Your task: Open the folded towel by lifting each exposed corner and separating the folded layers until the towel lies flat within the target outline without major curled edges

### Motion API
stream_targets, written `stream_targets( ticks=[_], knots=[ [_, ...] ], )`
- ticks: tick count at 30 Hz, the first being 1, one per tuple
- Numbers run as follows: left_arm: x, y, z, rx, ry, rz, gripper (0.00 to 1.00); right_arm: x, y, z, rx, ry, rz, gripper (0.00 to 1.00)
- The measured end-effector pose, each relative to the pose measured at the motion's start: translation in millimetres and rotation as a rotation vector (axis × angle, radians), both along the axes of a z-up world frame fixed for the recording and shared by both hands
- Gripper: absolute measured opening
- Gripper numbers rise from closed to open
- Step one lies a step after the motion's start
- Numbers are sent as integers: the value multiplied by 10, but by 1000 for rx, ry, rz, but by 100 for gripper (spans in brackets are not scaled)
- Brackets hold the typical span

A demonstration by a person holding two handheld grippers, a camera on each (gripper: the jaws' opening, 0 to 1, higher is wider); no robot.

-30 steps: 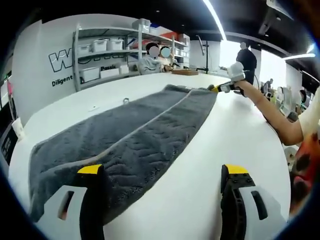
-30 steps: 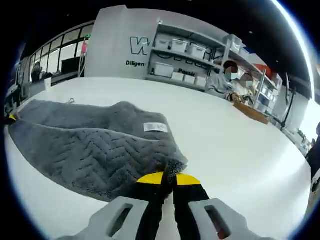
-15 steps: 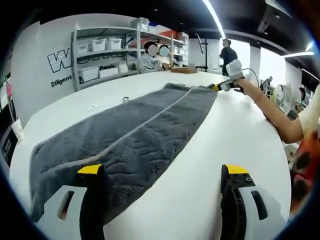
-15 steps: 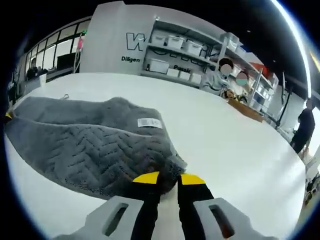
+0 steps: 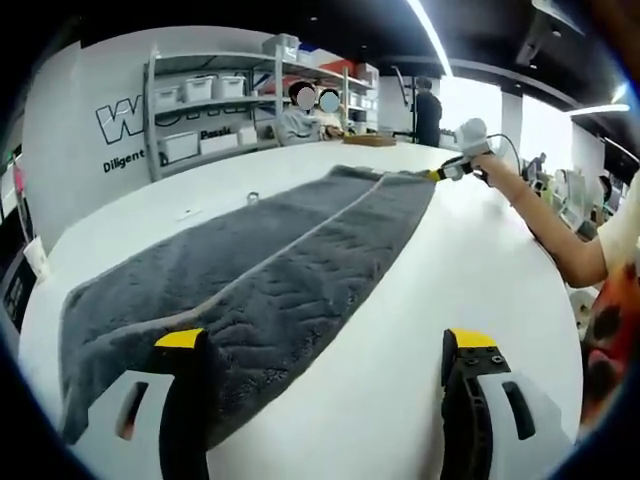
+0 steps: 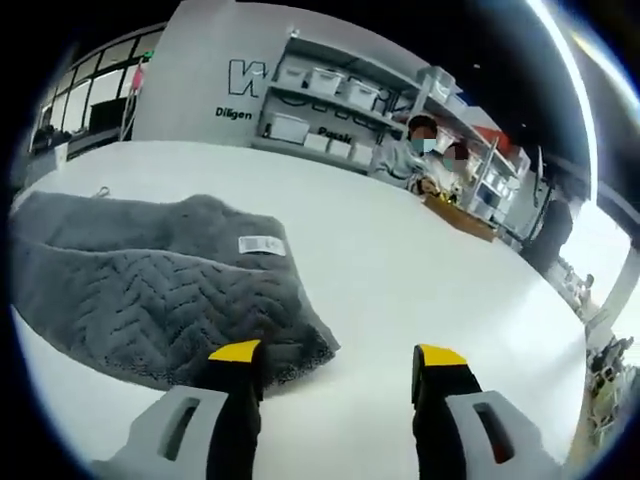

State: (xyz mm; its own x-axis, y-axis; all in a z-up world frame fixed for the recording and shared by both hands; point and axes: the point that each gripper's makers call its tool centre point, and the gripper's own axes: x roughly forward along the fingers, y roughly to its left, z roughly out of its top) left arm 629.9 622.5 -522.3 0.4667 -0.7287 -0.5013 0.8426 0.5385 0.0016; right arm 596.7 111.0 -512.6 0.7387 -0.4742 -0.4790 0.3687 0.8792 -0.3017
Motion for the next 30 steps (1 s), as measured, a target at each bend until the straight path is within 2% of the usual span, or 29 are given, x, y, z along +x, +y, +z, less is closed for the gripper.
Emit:
stream_targets(
  ticks=[5,13,17,24,30],
  knots=[
    [2,2,-9,3,3,1,95,-115,4,10,44,-2,-52,84],
    [3,9,-22,7,7,4,95,-86,93,11,95,-5,-26,98],
    [10,10,-25,10,7,4,95,-54,122,12,107,10,-4,99],
    [22,25,-24,13,8,5,95,-52,244,59,144,-13,30,99],
    [43,58,-15,7,9,17,95,18,334,-7,131,42,76,99]
  ],
)
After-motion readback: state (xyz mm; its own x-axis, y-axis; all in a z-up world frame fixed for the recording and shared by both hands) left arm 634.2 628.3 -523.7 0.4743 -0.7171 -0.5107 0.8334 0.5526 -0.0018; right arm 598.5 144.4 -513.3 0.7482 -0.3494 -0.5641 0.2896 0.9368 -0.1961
